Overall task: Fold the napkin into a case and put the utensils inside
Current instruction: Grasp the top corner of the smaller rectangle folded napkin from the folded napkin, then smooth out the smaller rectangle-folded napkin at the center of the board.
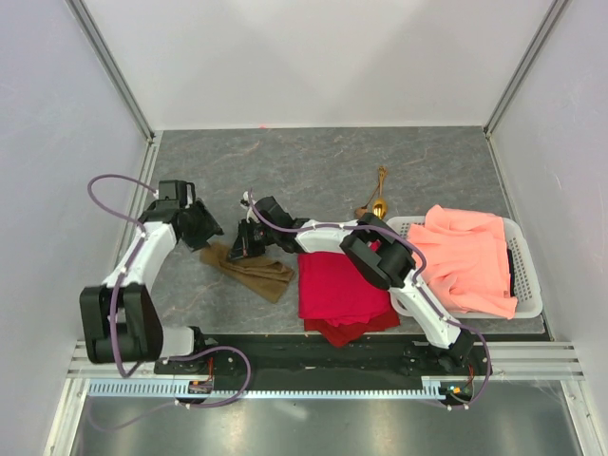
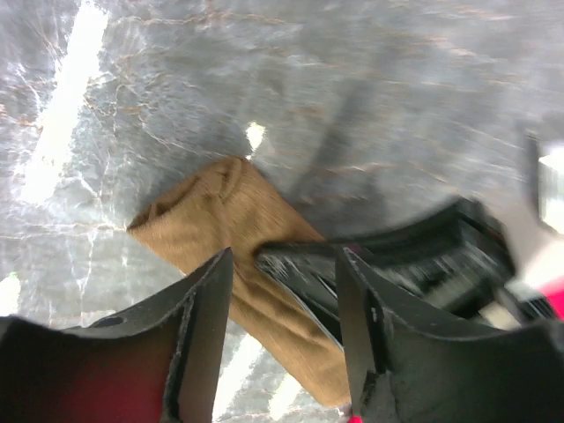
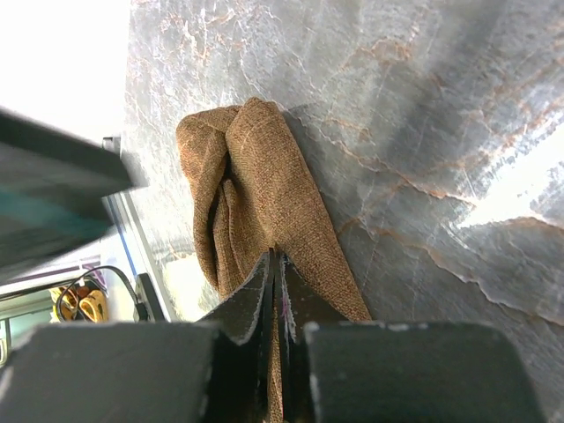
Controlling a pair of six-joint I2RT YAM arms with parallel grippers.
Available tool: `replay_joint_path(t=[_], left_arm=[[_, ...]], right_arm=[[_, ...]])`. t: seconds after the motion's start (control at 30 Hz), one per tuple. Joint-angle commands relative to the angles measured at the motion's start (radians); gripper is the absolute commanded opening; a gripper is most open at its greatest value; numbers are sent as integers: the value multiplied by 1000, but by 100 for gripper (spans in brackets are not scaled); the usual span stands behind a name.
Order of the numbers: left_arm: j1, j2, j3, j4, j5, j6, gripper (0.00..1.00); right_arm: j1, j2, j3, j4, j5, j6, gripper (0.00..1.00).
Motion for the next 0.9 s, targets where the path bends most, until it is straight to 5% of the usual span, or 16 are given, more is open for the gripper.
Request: replay_joint_path(t=[0.0,0.07,0.1,0.3,0.7,0.87], left_arm=[[-4,-128,8,-92,-27,-42,60],[-5,-194,-34,-145,-39,-88,55],[-5,-223,-60,-149,-24,-105,41],[-4,-346,-237,-107,88,-226,2],[-27,-207,-344,26,131,-257,2],[-24,-9,-254,97,105,-200,2]], right_arm=[[1,-63,14,-70,15,-37,8],[-1,-74,12,-75,16,-47,10],[-4,-80,14,-84,18,-51,10],[-14,-115,29,-123,16,-81,16],[-108,-267,-50,-305,62,-242,23],[-154,-352,-146,-340,99,-290,25]])
